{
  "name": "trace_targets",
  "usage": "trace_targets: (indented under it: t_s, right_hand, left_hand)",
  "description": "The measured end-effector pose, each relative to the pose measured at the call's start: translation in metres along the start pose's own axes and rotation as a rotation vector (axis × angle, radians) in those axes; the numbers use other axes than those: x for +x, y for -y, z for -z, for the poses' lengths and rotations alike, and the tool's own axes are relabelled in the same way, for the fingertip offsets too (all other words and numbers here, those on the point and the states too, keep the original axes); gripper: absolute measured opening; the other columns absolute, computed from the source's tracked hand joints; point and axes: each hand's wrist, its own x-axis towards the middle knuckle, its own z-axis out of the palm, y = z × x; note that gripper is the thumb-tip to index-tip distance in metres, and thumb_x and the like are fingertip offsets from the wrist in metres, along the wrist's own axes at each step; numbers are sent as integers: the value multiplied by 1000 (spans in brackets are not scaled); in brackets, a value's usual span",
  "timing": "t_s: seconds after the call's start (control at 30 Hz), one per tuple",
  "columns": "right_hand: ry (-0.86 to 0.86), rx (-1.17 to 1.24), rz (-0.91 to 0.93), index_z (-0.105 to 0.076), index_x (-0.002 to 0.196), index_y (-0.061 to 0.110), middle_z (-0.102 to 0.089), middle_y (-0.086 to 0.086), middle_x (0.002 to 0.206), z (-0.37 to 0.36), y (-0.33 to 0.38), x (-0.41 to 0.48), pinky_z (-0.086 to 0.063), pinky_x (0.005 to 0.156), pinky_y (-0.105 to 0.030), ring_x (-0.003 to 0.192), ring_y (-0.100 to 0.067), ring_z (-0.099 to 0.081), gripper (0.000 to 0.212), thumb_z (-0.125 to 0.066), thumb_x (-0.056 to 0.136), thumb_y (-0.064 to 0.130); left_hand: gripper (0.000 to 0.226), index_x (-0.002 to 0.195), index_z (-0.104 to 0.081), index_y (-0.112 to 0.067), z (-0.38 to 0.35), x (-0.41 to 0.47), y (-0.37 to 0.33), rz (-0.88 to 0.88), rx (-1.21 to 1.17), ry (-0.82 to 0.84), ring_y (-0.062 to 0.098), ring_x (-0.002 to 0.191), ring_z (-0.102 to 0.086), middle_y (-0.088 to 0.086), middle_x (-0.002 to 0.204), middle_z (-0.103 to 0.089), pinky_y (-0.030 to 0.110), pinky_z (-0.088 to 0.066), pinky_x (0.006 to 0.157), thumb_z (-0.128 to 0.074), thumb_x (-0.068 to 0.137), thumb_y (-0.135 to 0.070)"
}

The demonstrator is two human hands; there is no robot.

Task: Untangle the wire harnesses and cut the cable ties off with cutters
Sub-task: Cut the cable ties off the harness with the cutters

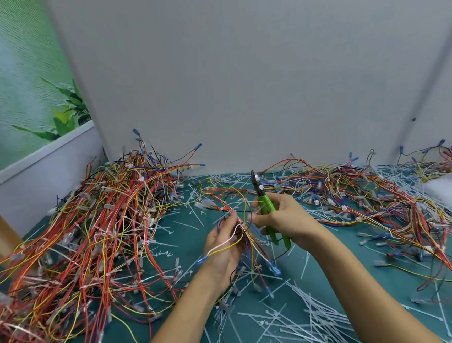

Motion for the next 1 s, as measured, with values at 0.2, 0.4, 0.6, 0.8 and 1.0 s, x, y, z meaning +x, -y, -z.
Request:
trace_targets:
  t_s: [0.2, 0.4, 0.6, 0.8, 1.0]
  right_hand:
    - [-13, -157, 61, -69, 100, 18, -72, 5, 83, 16, 3, 0, -53, 63, -22, 71, -5, -66, 22, -84, 85, 20]
    - [-87, -214, 51, -70, 99, 18, -73, -4, 89, 30, 4, -1, -50, 62, -24, 70, -8, -64, 10, -75, 93, 25]
    - [59, -686, -1, -70, 105, 18, -69, -3, 88, 56, 3, -6, -49, 75, -34, 76, -19, -61, 16, -72, 94, 29]
    - [207, -888, 66, -67, 128, 27, -68, 6, 98, 39, 11, -13, -47, 75, -28, 84, -16, -63, 43, -78, 88, 35]
    - [220, -897, 110, -63, 137, 27, -70, 1, 116, 27, 11, -13, -50, 89, -30, 101, -21, -64, 51, -77, 89, 30]
  left_hand:
    - [24, 72, -69, -17, 7, 9, 4, -182, 252, -181, 19, 62, -55, 0, 64, -63, 33, -45, 67, -70, 94, -26]
    - [26, 82, -69, -7, 5, 7, 5, -176, 200, -152, 19, 56, -61, 12, 70, -64, 25, -48, 48, -69, 86, -33]
    - [23, 87, -71, -3, 9, 12, 2, -174, 33, -133, 30, 74, -64, 14, 79, -67, 26, -57, 55, -71, 77, -24]
    - [8, 73, -79, -12, 14, 15, 3, -203, -16, -160, 19, 64, -69, 4, 73, -73, 26, -59, 60, -77, 71, -19]
    - [5, 70, -81, -16, 13, 14, 0, -218, -26, -183, 9, 64, -70, 0, 75, -76, 24, -58, 63, -77, 72, -19]
